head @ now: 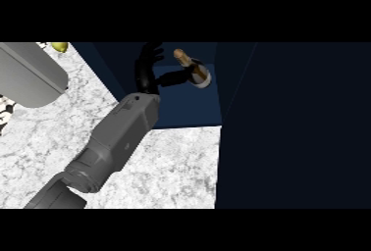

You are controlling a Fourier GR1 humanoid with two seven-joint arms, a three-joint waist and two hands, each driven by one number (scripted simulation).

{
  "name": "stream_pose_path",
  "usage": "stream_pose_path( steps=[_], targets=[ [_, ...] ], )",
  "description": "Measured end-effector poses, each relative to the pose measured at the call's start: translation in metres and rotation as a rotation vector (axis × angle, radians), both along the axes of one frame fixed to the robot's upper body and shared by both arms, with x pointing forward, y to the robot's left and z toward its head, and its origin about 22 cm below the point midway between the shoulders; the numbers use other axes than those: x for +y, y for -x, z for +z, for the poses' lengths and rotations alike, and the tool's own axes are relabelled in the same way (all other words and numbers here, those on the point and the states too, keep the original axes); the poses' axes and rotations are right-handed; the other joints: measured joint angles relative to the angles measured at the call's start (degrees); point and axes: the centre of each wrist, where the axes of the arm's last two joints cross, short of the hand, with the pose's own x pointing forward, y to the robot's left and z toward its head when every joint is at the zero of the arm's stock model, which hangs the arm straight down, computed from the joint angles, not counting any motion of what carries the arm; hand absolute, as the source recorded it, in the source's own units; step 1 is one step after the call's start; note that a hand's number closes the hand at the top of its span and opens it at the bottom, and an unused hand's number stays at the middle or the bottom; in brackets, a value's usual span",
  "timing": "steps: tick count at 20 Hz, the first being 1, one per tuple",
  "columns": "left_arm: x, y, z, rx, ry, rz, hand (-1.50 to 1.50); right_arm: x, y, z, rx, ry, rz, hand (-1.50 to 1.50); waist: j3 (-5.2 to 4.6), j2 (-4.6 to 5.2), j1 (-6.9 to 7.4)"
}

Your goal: Pick up the wine, place it into the cabinet and close the cabinet

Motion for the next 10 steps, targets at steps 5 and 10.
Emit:
stream_pose_path(
  steps=[5, 10],
  targets=[
    [0.0019, -0.0023, -0.0006, 0.026, -0.047, 0.0, -1.5, 0.0008, 0.0012, -0.0007, 0.003, -0.006, 0.006, -1.5, 0.01, -0.04, -0.13],
    [0.0058, -0.0036, -0.002, 0.026, -0.074, 0.012, -1.5, 0.0022, 0.0016, -0.0022, -0.005, -0.01, 0.021, -1.5, 0.07, 0.05, -0.69]
  ],
)
